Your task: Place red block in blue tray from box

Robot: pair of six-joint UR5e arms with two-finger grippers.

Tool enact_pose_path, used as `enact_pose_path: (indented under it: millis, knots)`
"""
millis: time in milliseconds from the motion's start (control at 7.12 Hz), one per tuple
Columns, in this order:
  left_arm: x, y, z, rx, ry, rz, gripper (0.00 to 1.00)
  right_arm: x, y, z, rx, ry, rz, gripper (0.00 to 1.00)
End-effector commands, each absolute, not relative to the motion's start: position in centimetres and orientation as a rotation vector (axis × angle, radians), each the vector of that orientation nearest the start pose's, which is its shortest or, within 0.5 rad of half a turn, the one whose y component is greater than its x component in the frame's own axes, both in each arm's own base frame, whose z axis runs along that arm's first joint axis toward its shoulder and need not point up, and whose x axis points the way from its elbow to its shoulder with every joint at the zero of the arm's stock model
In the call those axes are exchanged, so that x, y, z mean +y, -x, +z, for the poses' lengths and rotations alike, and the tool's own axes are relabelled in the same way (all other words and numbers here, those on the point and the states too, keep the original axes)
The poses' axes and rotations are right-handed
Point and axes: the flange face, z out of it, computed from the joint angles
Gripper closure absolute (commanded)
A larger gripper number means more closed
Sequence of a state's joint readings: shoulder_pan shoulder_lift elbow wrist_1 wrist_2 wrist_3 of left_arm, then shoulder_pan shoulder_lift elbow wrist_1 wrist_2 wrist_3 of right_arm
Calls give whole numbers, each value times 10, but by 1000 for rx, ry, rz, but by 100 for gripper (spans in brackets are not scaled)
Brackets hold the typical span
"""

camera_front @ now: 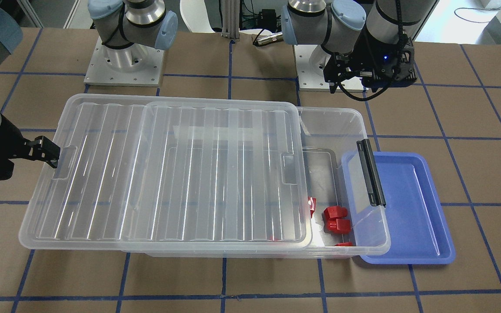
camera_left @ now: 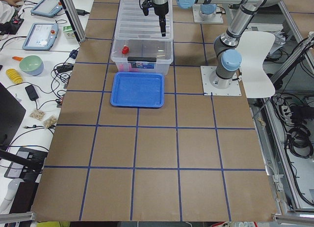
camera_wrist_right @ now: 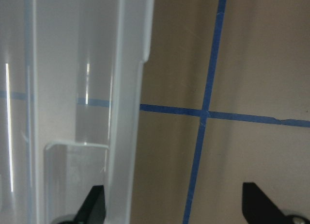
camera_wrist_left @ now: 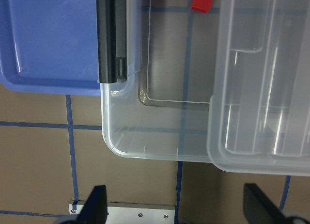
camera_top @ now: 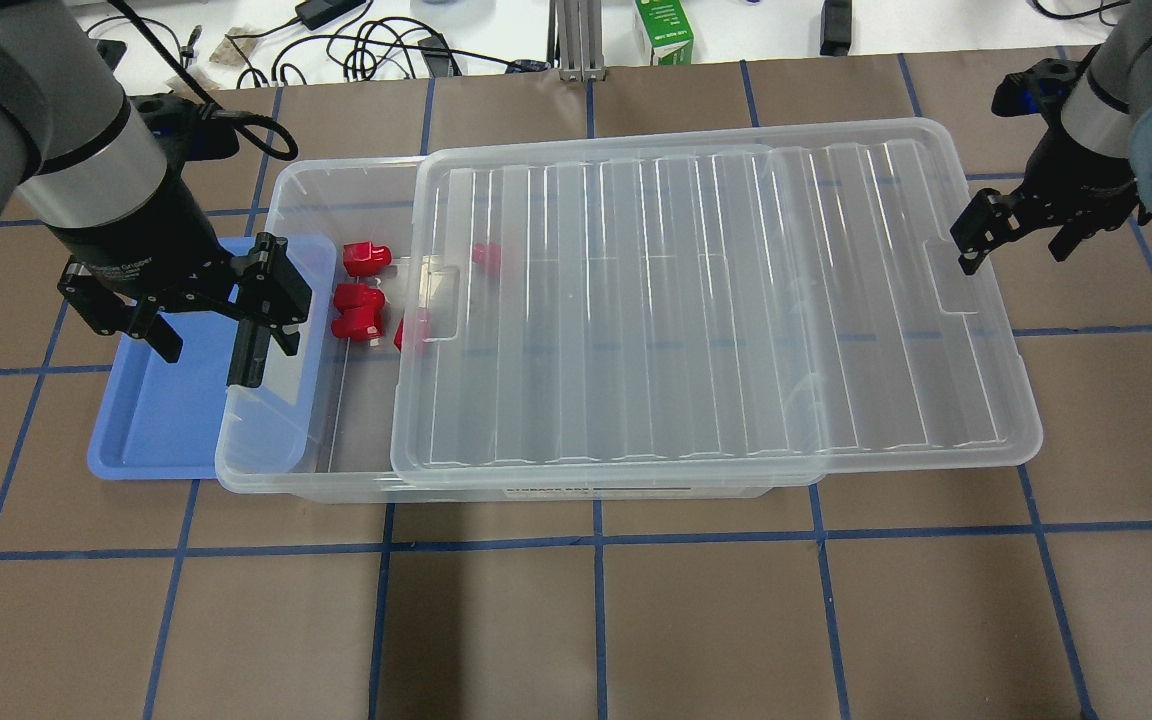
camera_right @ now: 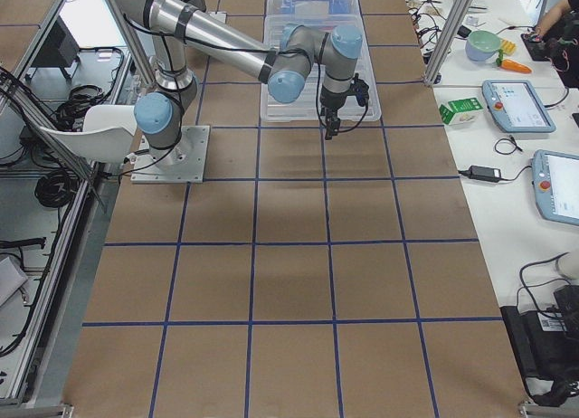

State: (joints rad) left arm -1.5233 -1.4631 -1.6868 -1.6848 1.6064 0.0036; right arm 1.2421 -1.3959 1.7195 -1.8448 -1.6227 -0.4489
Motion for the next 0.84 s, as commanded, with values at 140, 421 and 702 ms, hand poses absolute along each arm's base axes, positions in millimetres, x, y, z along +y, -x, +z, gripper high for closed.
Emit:
enact_pose_path:
  millis: [140,421,702]
  knots:
    - [-458,108,456,3106,64,151,4,-548,92,354,3178,179,115,0]
    - [-473,108,441,3107,38,161,32,-543,115,357,3180,112,109,0]
    - [-483,107,420,3108,-8,200,31,-543,117,354,3179,129,115,0]
